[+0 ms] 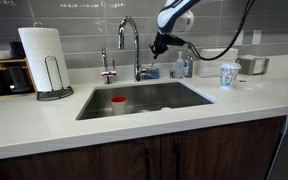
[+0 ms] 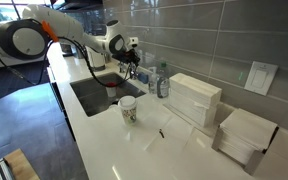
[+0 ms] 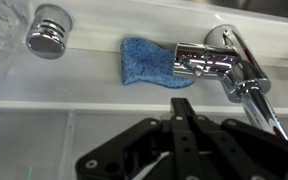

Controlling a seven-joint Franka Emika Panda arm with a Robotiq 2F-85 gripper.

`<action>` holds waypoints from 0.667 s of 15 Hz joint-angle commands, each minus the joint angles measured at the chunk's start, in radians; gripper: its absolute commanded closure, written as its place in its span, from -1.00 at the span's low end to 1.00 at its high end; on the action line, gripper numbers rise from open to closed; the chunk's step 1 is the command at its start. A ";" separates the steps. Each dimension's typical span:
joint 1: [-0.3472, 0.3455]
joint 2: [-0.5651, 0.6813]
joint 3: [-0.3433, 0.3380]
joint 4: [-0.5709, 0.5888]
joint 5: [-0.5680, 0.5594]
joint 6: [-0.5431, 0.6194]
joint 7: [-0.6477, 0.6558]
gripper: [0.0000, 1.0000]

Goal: Push the tap to the left, open the tap, close the tap

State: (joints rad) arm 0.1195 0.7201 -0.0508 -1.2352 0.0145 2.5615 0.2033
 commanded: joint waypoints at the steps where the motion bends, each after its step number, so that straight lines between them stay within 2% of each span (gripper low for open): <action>1: 0.016 -0.027 -0.028 -0.031 -0.043 -0.070 0.038 0.93; 10: 0.014 -0.022 -0.026 -0.025 -0.063 -0.136 0.046 0.93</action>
State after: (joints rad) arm 0.1211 0.7153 -0.0626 -1.2373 -0.0231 2.4548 0.2175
